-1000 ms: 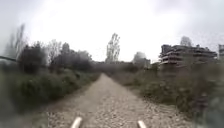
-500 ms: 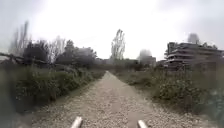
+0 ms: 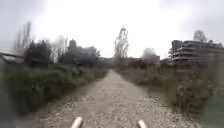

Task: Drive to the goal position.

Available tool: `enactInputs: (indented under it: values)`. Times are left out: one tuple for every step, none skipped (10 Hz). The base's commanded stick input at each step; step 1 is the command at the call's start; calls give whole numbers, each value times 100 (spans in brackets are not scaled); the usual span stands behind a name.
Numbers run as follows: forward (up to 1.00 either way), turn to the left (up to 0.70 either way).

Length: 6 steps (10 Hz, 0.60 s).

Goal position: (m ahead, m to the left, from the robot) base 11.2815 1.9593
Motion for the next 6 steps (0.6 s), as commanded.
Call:
enactInputs:
  values:
    - [99, 0]
    - [99, 0]
    - [99, 0]
    - [98, 0]
    - [98, 0]
    - [98, 0]
